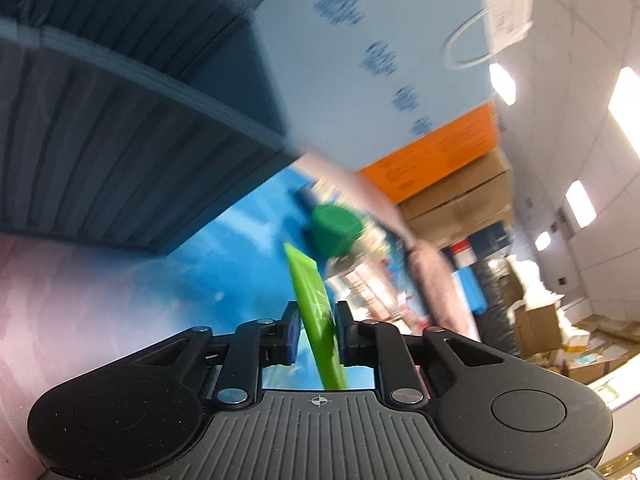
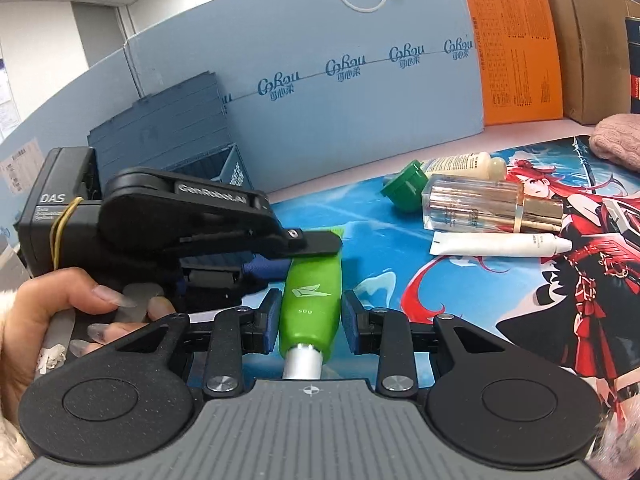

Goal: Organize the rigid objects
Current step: 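Lift the green tube with the left gripper toward the blue storage box, then lower the green tube into the box and open the left gripper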

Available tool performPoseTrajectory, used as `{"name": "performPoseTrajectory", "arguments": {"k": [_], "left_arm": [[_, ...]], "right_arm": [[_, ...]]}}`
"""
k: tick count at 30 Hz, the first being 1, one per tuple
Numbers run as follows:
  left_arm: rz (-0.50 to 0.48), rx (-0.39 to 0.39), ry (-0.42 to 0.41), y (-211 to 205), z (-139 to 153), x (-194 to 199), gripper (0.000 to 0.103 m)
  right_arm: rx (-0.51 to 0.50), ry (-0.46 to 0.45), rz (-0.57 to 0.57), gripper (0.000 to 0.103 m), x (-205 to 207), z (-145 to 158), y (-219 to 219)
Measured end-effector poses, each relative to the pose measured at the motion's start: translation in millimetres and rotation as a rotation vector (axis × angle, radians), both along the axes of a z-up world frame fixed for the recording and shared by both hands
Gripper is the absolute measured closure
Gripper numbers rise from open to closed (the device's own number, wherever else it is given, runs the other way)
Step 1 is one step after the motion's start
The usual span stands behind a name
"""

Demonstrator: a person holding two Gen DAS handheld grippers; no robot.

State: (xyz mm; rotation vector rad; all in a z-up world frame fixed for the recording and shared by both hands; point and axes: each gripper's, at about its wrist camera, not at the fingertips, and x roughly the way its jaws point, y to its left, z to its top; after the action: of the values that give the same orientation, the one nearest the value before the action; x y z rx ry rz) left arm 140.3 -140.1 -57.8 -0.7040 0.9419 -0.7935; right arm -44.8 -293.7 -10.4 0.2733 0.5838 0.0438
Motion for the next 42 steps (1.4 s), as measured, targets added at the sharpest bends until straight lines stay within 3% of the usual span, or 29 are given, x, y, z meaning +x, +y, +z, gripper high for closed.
{"name": "performPoseTrajectory", "arguments": {"k": [9, 15, 18, 21, 25, 29, 33, 37, 39, 42], "left_arm": [[0.127, -0.162, -0.194, 45.5, 50.3, -13.2, 0.094], [0.348, -0.295, -0.284, 105.2, 68.2, -17.9, 0.094], [0.467, -0.315, -0.305, 125.8, 67.1, -19.0, 0.094], [0.573, -0.31, -0.329, 138.1, 64.3, -19.5, 0.094], [0.69, -0.266, -0.357, 144.4, 57.7, -18.1, 0.094], [0.748, -0.166, -0.383, 145.6, 55.0, -19.1, 0.094], [0.752, -0.011, -0.381, 130.9, 53.6, -15.3, 0.093], [0.732, 0.147, -0.426, 115.5, 55.1, -16.5, 0.093], [0.731, 0.196, -0.453, 107.5, 57.2, -19.4, 0.093], [0.726, 0.228, -0.467, 101.5, 53.3, -17.9, 0.094]], "right_arm": [[-0.125, -0.153, 0.12, 0.076, 4.4, 38.4, 29.5], [-0.327, -0.291, 0.302, 0.076, 34.6, 65.7, 71.1], [-0.347, -0.299, 0.387, 0.075, 57.0, 70.5, 88.1], [-0.447, -0.325, 0.44, 0.075, 72.8, 66.7, 109.2], [-0.484, -0.293, 0.495, 0.075, 97.1, 56.1, 123.9], [-0.516, -0.217, 0.496, 0.075, 124.6, 39.3, 131.2], [-0.499, -0.136, 0.49, 0.075, 147.4, 24.9, 134.4], [-0.396, -0.033, 0.477, 0.072, 168.5, 28.5, 129.4], [-0.36, -0.004, 0.476, 0.067, 171.8, 30.2, 125.5], [-0.237, 0.03, 0.455, 0.042, 178.1, 36.3, 108.9]]}}
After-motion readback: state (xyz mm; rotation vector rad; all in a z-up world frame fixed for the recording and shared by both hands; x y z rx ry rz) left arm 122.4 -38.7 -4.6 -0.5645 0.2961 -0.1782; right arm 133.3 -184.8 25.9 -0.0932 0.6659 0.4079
